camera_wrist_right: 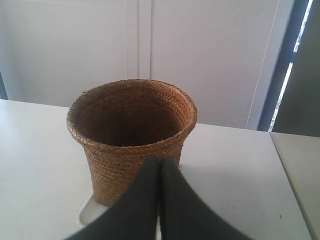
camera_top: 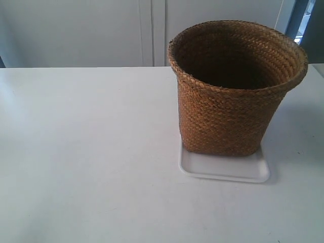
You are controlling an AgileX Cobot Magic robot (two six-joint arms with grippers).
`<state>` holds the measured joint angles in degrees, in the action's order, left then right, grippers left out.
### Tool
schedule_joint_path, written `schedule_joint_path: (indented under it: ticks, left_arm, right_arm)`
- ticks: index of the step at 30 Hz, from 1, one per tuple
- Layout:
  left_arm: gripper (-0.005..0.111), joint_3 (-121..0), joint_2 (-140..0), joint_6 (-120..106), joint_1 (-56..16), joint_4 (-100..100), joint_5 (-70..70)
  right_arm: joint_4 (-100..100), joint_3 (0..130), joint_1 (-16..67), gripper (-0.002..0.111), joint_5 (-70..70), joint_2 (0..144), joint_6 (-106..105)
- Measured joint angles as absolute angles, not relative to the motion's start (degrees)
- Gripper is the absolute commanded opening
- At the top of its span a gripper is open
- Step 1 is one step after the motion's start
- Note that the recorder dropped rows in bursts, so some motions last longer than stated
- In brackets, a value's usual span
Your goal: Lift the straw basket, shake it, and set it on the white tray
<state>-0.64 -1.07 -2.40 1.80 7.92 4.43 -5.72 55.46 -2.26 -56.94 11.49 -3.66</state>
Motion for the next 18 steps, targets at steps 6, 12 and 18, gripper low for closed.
schedule_joint_path:
  ticks: [6,12,18]
  left_arm:
    - [0.0,-0.24,-0.35,-2.64,3.13,7.92,8.13]
    - [0.0,-0.24,-0.26,-2.29,4.75,7.9,8.37]
    - [0.0,-0.24,-0.26,-2.29,4.75,7.9,8.37]
  right_arm:
    - [-5.72,55.46,-2.26,0.0,-56.94,11.03,-3.66]
    - [-5.72,55.46,-2.26,0.0,-56.94,10.94,-3.66]
    - [-5.72,55.46,-2.26,0.0,-56.94,10.94,-3.66]
